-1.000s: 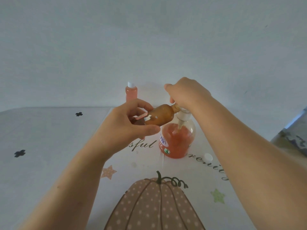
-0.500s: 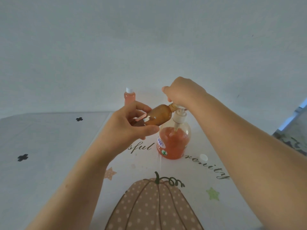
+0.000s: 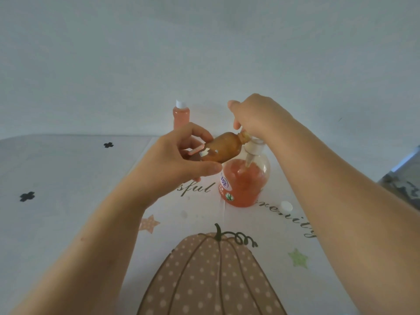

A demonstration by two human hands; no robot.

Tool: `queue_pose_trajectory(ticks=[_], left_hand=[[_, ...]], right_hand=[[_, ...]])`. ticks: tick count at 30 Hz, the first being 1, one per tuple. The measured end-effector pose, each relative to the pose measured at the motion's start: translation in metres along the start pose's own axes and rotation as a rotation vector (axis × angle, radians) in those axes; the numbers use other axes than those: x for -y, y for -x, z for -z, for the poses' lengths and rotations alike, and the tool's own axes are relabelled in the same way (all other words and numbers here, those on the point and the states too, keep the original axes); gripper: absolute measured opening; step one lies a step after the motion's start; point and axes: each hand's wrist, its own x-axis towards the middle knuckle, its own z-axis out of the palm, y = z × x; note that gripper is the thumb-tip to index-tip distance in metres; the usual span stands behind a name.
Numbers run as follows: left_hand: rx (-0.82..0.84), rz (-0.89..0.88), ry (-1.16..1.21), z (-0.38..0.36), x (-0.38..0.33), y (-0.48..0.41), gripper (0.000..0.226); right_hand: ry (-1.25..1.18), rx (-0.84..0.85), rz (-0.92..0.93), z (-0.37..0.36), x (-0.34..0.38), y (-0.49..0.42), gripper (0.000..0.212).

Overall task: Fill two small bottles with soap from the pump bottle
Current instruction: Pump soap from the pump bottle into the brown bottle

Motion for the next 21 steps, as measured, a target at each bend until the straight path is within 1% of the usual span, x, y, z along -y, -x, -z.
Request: queue_pose_trajectory(ticks=[7,12,16,21], left_hand=[[-0.015,-0.022,0.028,-0.002,-0.002,0.002,0.037],[-0.02,-0.04,0.059,-0.002,-0.005,0.005,0.036],[-0.032,-0.035,0.041,-0.002,-0.005,0.004,0.037],[-0.029,-0.031,-0.001,-0.001,-0.004,0.004,0.037]], right_hand=[[-0.037,-0.061,-0.009,0.01,0.002,0.003,0.043],[0.034,-0.085,0.006,0.017,0.005,0.007,0.046],[0.001,-0.044,0.003,0.016,0.004,0.007,0.044],[-0.022,-0.03,-0.003,0.009,0.001,0.002,0.048]])
